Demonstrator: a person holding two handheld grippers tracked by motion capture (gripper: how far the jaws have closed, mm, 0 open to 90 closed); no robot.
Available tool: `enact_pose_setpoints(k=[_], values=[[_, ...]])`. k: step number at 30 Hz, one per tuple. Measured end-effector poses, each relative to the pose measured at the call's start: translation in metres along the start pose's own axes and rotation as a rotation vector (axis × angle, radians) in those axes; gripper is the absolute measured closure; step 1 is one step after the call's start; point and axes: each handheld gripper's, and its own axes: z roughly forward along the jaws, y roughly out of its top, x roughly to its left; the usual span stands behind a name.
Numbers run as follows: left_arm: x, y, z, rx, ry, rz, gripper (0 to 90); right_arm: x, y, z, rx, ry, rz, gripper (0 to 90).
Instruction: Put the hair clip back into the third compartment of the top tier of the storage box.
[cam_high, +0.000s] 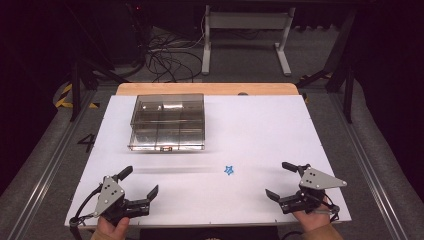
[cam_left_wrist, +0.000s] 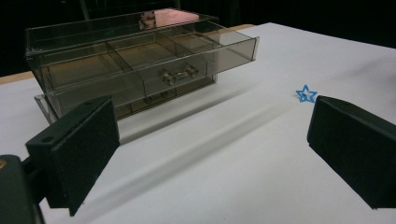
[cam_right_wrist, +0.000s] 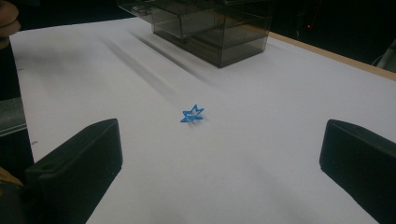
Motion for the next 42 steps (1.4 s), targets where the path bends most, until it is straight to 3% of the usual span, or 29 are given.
enact_pose_setpoints(k=[19,42], values=[[-0.001,0.001,-0.001,0.001,-0.005,0.009,3.1,0.0,0.003,0.002,0.017,0.007,0.002,0.4],[-0.002,0.0,-0.001,0.008,0.005,0.004,3.3,-0.005,0.038,0.03,0.087,0.058,0.014,3.6]])
